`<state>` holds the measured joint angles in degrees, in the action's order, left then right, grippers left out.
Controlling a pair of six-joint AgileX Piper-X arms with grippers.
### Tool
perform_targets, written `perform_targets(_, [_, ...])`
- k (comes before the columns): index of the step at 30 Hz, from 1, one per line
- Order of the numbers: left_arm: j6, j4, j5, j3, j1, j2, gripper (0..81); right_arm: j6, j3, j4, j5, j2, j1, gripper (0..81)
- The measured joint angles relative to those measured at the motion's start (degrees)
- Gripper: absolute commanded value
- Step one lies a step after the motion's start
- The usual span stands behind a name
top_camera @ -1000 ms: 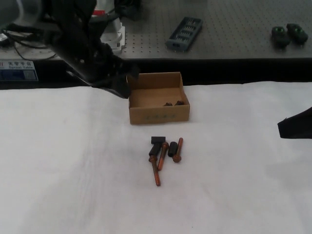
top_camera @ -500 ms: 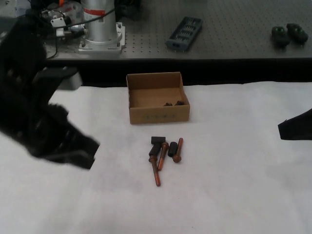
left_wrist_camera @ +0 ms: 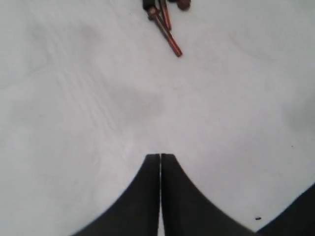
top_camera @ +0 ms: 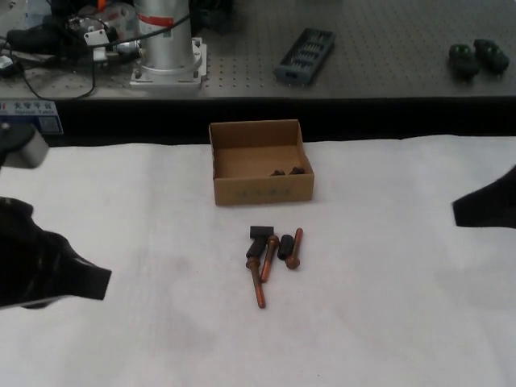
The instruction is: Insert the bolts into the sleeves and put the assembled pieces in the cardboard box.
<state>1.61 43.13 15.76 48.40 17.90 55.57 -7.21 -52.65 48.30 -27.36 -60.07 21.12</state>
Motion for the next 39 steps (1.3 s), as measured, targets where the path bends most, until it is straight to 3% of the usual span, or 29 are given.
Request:
perform_targets(8, [0.3, -0.1, -3.2, 0.0, 0.0, -1.0, 0.7, -5.3, 0.0, -8.7, 3.5, -9.8, 9.4, 0.8])
perform_targets(15, [0.3, -0.1, -3.2, 0.0, 0.0, -1.0, 0.7, -8.1, -7.4, -12.1, 4.3, -25.7, 14.5, 26.0])
perform_targets(25, [0.3, -5.5, -3.5, -0.1, 0.0, -1.0, 0.7, -8.5, -23.1, -10.6, 4.9, -43.7, 16.6, 25.0])
perform_targets(32, [0.3, -7.2, -3.5, -0.1, 0.0, -1.0, 0.7, -2.0, -34.3, -0.2, 10.0, -56.6, 19.0, 25.0])
perform_targets(39, [0.3, -7.2, -3.5, -0.1, 0.0, -1.0, 0.7, -0.9, -37.7, 2.8, 11.6, -61.4, 19.7, 25.0])
